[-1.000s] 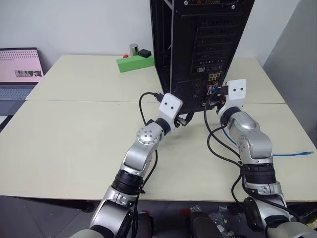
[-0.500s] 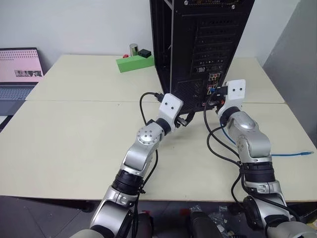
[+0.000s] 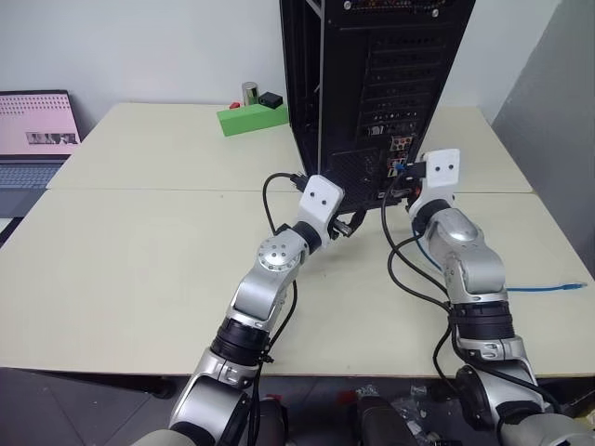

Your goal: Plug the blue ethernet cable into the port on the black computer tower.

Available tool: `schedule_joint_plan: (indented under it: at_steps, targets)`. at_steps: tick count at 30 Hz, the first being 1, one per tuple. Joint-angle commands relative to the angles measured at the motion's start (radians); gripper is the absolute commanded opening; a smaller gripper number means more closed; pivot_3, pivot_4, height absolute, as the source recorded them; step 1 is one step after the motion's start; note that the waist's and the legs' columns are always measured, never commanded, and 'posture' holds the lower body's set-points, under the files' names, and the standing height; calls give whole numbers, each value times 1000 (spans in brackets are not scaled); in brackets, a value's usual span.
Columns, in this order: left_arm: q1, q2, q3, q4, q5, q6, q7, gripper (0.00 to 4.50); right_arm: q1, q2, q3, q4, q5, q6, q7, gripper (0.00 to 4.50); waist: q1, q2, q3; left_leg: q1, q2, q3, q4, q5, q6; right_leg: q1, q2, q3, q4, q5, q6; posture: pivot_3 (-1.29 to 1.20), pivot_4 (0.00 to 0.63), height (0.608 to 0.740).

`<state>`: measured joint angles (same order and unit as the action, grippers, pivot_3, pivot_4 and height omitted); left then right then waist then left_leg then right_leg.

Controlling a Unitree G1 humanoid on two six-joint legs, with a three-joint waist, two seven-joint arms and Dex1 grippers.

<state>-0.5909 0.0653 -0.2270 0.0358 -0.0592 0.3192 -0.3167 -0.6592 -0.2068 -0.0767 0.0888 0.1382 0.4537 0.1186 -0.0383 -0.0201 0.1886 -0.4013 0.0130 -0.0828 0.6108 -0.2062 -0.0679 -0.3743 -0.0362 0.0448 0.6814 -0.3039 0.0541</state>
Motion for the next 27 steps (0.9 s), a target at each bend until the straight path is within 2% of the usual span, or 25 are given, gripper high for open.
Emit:
schedule_joint_plan:
  at_steps: [1, 14, 27]
  targets:
    - [-5, -9, 12, -48, 0, -16, 1, 3896, -53, 11, 4, -5, -5, -39, 4, 0, -4, 0, 0, 0, 0, 0, 0, 0, 0, 0, 0, 0, 0, 0, 0, 0, 150, 740]
    - [-4, -8, 13, -47, 2, -17, 3, 3896, -52, 6, 53, -1, -66, -73, 20, 0, -18, 0, 0, 0, 0, 0, 0, 0, 0, 0, 0, 0, 0, 0, 0, 0, 150, 740]
    - [-5, -9, 15, -45, 5, -18, 8, 3896, -45, 8, 28, -33, -78, -24, -7, 0, -18, 0, 0, 0, 0, 0, 0, 0, 0, 0, 0, 0, 0, 0, 0, 0, 150, 740]
